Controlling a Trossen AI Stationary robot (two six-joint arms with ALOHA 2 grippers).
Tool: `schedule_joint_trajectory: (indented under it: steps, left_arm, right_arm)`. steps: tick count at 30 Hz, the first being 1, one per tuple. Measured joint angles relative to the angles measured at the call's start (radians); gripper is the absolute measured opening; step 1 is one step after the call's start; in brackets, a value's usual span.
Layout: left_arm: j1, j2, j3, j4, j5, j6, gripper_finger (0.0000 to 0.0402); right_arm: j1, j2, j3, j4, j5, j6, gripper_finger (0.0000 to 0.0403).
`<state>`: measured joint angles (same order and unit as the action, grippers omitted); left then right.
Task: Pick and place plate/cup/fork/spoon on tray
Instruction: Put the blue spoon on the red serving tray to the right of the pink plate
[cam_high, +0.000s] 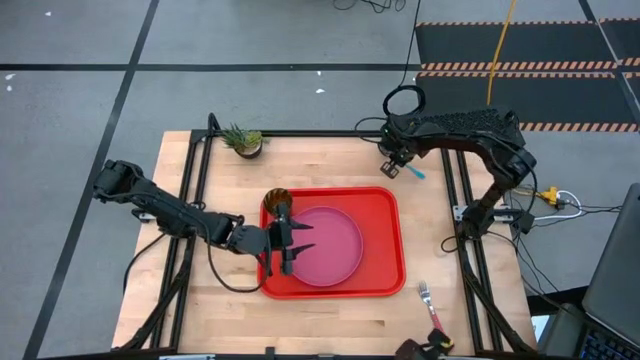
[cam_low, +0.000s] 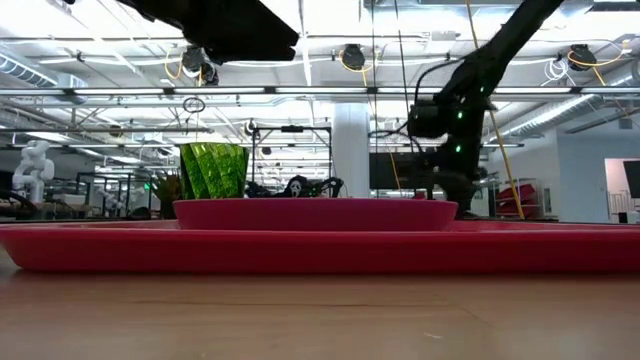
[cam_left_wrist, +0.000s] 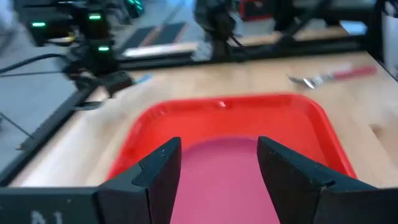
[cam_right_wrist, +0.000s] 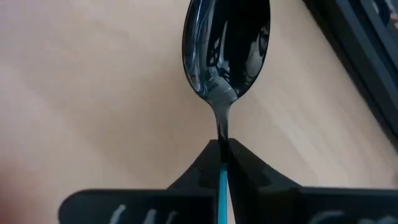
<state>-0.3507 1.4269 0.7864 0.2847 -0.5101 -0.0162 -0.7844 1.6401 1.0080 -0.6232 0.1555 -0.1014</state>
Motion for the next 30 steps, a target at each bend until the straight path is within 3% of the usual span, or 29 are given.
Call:
schedule_joint_trajectory:
  steps: [7, 14, 22, 30]
  left_arm:
    - [0.059, 0.0, 0.0, 0.026, -0.011, 0.011, 0.0214]
    - [0.107, 0.0, 0.0, 0.092, -0.011, -0.004, 0.0214]
    - [0.127, 0.0, 0.0, 0.28, -0.011, 0.139, 0.0214]
    - [0.1, 0.0, 0.0, 0.299, -0.01, 0.235, 0.0214]
  right_arm:
    - [0.096, -0.217, 0.0, -0.229, -0.002, 0.187, 0.0001]
    - [0.322, -0.386, 0.001, -0.363, -0.029, 0.517, 0.0]
    - [0.606, -0.367, 0.001, -0.377, 0.001, 0.932, 0.0]
    - [0.825, -0.261, 0.001, -0.315, -0.028, 1.32, 0.0]
